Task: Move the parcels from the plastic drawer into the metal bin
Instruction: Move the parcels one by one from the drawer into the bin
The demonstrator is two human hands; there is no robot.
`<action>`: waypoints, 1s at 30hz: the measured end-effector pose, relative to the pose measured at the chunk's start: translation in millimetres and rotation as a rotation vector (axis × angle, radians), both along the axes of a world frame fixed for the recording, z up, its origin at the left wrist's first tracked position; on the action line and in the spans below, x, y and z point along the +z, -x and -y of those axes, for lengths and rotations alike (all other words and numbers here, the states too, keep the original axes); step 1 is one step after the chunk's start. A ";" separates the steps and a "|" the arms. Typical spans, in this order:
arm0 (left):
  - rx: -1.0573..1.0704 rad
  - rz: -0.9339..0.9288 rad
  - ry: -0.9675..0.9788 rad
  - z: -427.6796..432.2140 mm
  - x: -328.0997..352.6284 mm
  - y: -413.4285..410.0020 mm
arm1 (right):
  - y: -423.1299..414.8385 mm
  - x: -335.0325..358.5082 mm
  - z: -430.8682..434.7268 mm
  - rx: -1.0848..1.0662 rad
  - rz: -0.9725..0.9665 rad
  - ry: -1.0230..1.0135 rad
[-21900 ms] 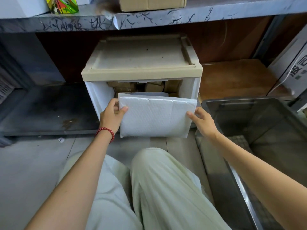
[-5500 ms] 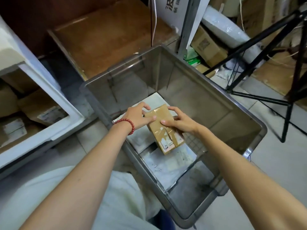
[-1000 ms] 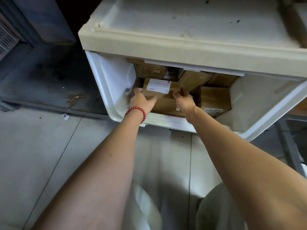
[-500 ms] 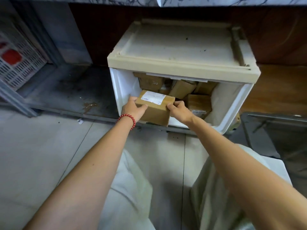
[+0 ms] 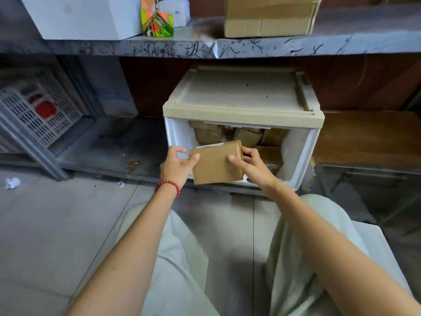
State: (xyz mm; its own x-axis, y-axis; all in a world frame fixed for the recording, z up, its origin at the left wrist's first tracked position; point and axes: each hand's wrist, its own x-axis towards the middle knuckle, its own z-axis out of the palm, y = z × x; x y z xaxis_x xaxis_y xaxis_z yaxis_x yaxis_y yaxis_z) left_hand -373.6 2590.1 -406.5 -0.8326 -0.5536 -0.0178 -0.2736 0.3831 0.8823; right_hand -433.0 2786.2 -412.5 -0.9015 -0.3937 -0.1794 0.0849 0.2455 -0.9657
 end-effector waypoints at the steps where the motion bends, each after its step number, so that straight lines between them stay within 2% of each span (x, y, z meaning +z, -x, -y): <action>1: -0.009 -0.009 -0.007 -0.9 1.2 -2.5 | -0.5 -0.2 -1.5 -0.007 0.015 0.001; 9: -0.119 -0.029 -0.044 -6.6 5.4 -9.7 | 3.3 -5.0 -2.6 -0.005 0.013 -0.129; 13: -0.128 -0.028 -0.045 -6.5 3.1 -6.7 | 2.3 -5.9 -2.9 0.058 0.034 -0.092; 21: -0.154 -0.030 -0.081 -9.3 0.7 -1.5 | 8.1 -10.6 -4.4 -0.026 0.071 0.014; 30: -0.197 -0.015 -0.039 -10.1 -5.8 3.8 | 11.2 -14.9 -5.7 -0.040 -0.021 0.010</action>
